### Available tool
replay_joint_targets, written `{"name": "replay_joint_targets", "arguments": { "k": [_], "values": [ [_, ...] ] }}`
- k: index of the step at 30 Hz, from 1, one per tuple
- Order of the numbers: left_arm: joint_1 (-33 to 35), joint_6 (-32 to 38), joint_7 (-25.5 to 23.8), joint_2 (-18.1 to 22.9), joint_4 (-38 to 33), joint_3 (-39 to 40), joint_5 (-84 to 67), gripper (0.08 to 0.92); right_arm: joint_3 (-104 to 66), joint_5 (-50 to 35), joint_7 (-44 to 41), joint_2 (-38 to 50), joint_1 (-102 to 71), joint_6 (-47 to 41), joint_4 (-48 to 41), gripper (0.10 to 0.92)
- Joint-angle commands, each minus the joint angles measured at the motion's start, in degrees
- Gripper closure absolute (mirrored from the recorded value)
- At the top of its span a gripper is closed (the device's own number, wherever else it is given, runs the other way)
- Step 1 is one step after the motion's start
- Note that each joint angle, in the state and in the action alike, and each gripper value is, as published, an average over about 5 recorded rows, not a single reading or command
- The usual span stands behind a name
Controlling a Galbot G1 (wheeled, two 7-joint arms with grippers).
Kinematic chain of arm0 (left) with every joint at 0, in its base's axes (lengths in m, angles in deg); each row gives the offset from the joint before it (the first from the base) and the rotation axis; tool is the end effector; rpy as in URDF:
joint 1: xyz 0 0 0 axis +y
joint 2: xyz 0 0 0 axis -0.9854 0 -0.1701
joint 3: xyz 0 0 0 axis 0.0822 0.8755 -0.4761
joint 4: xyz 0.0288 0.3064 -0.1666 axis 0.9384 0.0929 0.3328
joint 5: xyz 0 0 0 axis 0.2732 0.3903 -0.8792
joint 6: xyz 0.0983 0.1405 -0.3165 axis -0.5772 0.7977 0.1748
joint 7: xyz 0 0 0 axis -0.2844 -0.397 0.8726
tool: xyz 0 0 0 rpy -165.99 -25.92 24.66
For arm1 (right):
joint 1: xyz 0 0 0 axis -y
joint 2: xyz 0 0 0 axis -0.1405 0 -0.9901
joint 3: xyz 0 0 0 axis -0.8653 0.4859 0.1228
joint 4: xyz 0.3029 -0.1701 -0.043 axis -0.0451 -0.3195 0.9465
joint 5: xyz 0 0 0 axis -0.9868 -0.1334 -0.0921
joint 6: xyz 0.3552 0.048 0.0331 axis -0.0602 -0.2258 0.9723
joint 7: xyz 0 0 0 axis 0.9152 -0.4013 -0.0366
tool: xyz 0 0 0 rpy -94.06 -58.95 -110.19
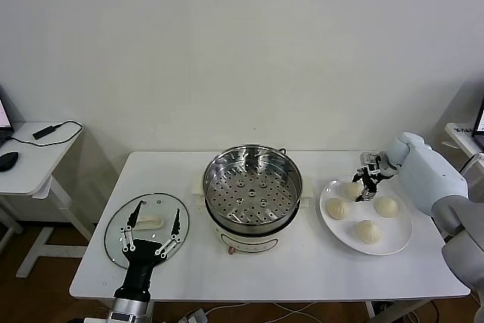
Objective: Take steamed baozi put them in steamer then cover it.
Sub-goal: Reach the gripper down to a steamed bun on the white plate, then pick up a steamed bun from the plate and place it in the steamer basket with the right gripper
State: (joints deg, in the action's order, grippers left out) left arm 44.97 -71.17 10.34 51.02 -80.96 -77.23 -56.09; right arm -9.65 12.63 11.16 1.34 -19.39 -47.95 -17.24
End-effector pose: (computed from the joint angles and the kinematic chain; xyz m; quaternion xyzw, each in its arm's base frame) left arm 0.1571 0.0212 -0.3210 0.0449 0.9833 0.1342 0.1146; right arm 0.6066 -0.2482 -0.2379 0.4449 -0.6088 0.5037 0.4216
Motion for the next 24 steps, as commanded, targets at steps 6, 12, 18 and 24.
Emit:
{"name": "replay_joint_targets", "arguments": {
  "k": [6,12,18,24],
  "values": [
    [-0.4,-0.1,0.0,-0.1,0.5,0.2,0.0,0.177,0.3,0.0,-1.4,0.8,0.2,1.3,4.6,0.403],
    [-1.0,-0.1,-0.1,-0.6,0.9,0.5,0.2,0.177,4.3,0.1,-4.6,4.2,7.8,13.2,15.5,0.417],
    [-1.8,-0.1,-0.2,-1.2,1.8,0.8,0.7,0.177,12.3,-1.5,-7.8,6.4,18.0,20.9,30.7,0.417],
    [-1.4,0.0,-0.2,-1.0,1.5,1.0,0.7,0.177,18.5,-6.7,-9.9,6.3,25.0,21.5,40.5,0.427]
  ]
}}
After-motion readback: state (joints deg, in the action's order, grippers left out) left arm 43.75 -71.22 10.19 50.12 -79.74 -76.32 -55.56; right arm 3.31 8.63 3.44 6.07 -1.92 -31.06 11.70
